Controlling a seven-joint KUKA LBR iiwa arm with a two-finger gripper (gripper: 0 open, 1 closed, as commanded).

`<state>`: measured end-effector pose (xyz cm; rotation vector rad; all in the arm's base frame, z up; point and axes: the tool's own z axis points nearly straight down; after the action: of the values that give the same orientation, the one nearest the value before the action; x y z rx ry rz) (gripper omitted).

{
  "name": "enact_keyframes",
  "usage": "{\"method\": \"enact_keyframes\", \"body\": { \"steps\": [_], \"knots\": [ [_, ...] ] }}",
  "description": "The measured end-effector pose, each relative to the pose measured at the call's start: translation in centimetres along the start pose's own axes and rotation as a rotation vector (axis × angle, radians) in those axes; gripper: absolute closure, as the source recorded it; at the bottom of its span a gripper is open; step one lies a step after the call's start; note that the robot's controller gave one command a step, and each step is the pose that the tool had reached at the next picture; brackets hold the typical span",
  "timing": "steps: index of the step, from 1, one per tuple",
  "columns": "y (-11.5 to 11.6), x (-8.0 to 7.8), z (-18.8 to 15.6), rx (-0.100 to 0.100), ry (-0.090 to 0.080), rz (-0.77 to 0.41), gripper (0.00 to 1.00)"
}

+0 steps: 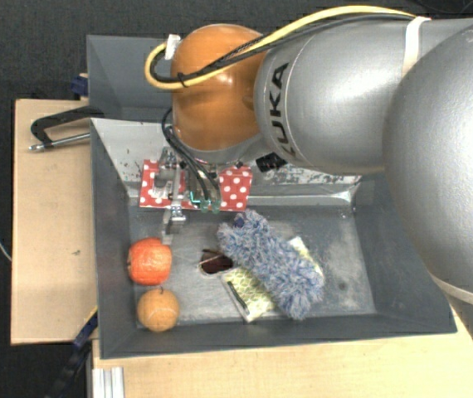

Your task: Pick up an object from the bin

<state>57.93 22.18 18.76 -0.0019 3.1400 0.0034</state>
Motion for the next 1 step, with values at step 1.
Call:
{"method": "enact_keyframes", "body": {
  "steps": [1],
  "knots": [
    [-0.03, -0.02, -0.01, 0.0, 0.0, 0.0, 0.0]
  ]
}}
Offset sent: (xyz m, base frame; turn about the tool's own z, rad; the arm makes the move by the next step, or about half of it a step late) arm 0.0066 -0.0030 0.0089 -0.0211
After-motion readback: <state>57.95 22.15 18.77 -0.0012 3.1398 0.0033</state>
